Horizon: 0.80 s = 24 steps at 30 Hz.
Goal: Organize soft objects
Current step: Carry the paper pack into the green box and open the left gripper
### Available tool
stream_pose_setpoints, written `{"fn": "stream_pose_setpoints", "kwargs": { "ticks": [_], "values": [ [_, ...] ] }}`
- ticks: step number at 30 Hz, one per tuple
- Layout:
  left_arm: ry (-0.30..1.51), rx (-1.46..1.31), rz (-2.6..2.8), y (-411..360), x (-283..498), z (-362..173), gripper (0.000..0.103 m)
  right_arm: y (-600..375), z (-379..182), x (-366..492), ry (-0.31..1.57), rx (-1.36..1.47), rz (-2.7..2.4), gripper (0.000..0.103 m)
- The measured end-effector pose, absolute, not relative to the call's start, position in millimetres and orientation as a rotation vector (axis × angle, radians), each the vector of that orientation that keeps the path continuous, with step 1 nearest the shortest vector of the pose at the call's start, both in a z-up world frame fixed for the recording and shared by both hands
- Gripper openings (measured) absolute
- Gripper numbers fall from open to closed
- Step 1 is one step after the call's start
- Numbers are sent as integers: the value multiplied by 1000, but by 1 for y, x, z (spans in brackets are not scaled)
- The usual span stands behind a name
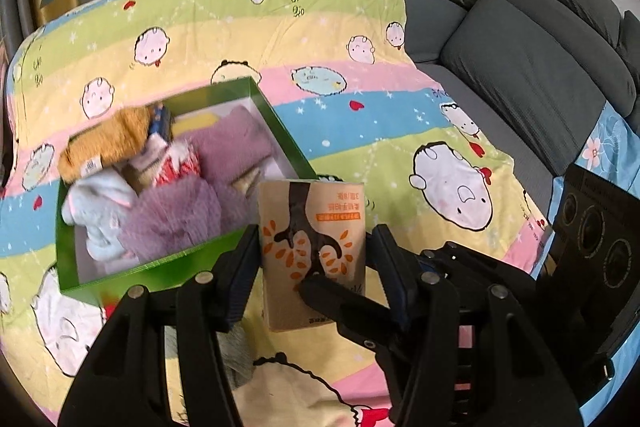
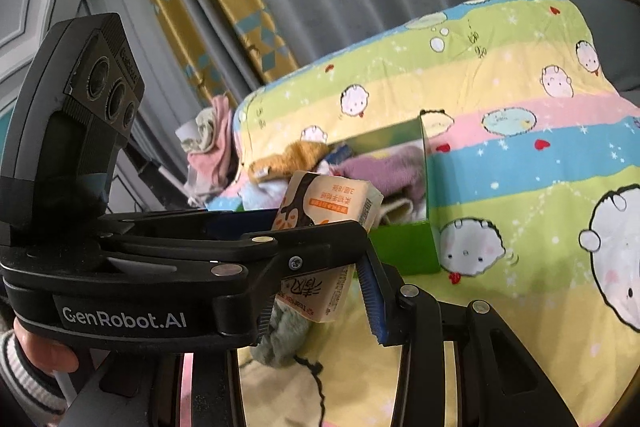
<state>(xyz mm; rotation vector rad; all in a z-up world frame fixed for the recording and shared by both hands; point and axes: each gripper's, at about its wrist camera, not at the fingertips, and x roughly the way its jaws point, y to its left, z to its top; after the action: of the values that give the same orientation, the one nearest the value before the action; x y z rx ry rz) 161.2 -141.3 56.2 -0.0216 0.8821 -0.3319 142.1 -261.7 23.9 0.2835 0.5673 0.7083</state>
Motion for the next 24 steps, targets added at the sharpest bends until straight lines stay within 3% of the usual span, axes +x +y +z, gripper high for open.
{"fn": "stream_pose_setpoints", "kwargs": {
  "ticks": [13, 24],
  "values": [
    [826, -59, -322, -106, 215, 105, 54, -231, 73, 202, 533, 238, 717, 41],
    [927, -219, -260, -54, 279, 53, 54, -178, 41, 266, 671, 191, 686, 41]
  ]
}}
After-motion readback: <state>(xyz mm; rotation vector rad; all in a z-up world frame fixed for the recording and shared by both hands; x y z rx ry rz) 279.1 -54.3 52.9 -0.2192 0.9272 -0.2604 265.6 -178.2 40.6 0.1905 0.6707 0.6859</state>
